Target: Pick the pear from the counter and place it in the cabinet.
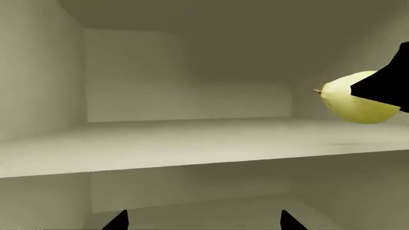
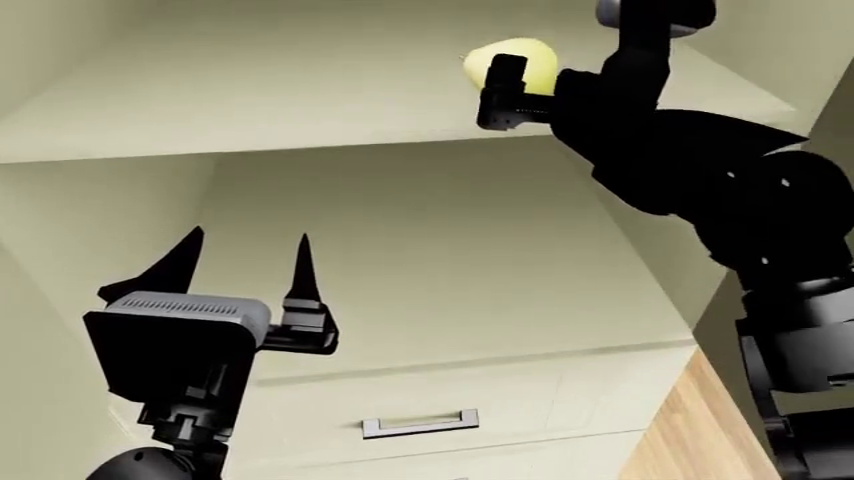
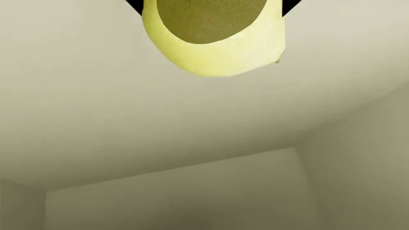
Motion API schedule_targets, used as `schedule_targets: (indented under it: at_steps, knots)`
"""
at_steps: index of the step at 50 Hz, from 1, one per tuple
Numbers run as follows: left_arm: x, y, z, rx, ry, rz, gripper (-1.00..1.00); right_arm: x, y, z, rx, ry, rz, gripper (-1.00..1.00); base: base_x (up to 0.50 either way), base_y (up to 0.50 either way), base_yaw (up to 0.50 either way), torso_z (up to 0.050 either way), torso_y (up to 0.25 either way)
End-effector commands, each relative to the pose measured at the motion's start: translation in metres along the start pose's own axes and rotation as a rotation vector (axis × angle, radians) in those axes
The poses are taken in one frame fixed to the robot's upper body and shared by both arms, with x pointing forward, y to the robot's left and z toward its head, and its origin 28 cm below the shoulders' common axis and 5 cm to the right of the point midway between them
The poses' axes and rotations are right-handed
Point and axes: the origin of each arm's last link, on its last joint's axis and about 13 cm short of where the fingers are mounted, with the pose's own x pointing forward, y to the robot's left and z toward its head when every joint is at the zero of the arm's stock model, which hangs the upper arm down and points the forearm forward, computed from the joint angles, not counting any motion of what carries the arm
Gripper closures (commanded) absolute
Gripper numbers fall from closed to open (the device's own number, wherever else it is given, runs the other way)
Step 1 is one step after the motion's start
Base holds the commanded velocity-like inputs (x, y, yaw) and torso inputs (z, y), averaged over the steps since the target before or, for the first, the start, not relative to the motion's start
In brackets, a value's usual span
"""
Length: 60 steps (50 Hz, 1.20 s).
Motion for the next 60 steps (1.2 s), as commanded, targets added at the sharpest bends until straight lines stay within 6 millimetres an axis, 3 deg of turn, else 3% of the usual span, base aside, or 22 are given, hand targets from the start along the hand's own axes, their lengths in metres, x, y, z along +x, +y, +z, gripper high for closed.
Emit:
schedule_targets:
  at_steps: [1, 26, 36, 60]
  knots:
    - [0.0, 0.001, 0.0, 0.0, 0.002, 0.006, -1.0, 0.026, -0.009, -0.008, -0.022, 0.016, -0.028, 1.0, 0.0, 0.0, 0.0, 0.0, 0.0]
    - [0.002, 0.003, -0.003, 0.002, 0.009, 0.019, -1.0, 0.058, -0.021, -0.024, -0.027, 0.044, -0.072, 1.0, 0.0, 0.0, 0.0, 0.0, 0.0]
    - [0.001, 0.004, -0.004, 0.004, 0.007, 0.028, -1.0, 0.069, -0.019, -0.016, -0.037, 0.028, -0.081, 1.0, 0.0, 0.0, 0.0, 0.0, 0.0]
    - [-0.002, 0.008, -0.002, 0.003, 0.001, 0.056, -1.0, 0.071, -0.021, -0.029, -0.036, 0.051, -0.144, 1.0, 0.0, 0.0, 0.0, 0.0, 0.0]
